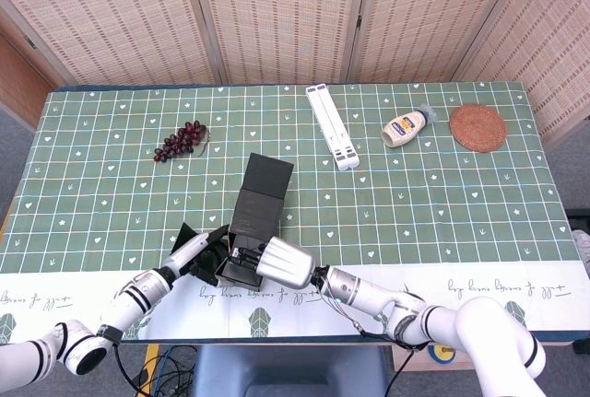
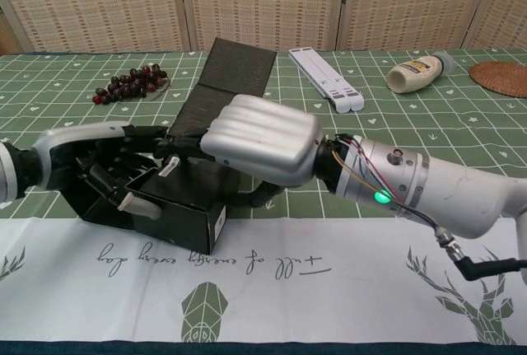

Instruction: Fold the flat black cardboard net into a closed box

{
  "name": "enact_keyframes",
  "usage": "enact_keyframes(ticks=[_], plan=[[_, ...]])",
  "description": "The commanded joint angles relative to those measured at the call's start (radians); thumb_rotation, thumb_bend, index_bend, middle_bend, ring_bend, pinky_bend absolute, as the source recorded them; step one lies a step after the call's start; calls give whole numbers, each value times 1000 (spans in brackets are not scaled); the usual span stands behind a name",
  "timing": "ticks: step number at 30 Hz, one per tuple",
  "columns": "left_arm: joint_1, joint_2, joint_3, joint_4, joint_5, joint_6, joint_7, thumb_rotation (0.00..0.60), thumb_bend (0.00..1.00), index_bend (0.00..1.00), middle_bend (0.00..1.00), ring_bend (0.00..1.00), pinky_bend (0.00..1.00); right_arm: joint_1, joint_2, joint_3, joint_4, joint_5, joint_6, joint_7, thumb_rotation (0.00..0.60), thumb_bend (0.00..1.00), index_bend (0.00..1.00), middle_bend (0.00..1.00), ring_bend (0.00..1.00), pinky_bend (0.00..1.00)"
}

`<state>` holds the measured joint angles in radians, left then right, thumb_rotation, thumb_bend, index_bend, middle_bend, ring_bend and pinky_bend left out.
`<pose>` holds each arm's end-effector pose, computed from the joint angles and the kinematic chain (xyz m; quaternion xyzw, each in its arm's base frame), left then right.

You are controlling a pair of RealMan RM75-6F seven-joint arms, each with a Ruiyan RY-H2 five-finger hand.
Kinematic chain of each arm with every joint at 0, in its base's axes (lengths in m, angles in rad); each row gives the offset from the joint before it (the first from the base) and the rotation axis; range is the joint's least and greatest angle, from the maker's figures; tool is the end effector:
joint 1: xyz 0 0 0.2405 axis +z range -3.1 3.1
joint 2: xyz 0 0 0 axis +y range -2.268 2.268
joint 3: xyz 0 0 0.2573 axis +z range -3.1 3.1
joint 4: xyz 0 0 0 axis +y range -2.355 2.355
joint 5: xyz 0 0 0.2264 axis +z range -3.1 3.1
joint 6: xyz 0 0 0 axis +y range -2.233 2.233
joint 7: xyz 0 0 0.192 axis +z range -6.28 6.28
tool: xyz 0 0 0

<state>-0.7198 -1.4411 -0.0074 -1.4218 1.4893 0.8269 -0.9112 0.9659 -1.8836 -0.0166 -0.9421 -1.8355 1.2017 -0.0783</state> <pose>-0.1793 0.3479 -0.0647 -0.5886 -0.6842 -0.4102 0.1309 -0.0271 -0.3353 -0.1370 0.8461 -0.0228 0.4819 0.2265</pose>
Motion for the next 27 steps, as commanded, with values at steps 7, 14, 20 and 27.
enact_keyframes(ticks=[7, 14, 20, 27], plan=[[1, -2, -1, 1, 0, 1, 4, 600, 0, 114, 187, 409, 540, 11, 33, -7, -40, 1, -38, -25, 600, 400, 170, 302, 729, 969], [2, -4, -3, -2, 1, 3, 8, 600, 0, 115, 187, 409, 540, 18, 54, -15, -69, -2, -61, -30, 600, 421, 173, 305, 729, 969], [2, 0, -4, -11, 4, 7, 11, 600, 0, 114, 187, 409, 540, 38, 75, -21, -82, -11, -94, -42, 600, 473, 206, 320, 731, 969], [2, 4, -2, -18, 4, 5, 7, 600, 0, 114, 187, 409, 540, 75, 110, -23, -116, -15, -158, -59, 600, 542, 297, 372, 739, 969]])
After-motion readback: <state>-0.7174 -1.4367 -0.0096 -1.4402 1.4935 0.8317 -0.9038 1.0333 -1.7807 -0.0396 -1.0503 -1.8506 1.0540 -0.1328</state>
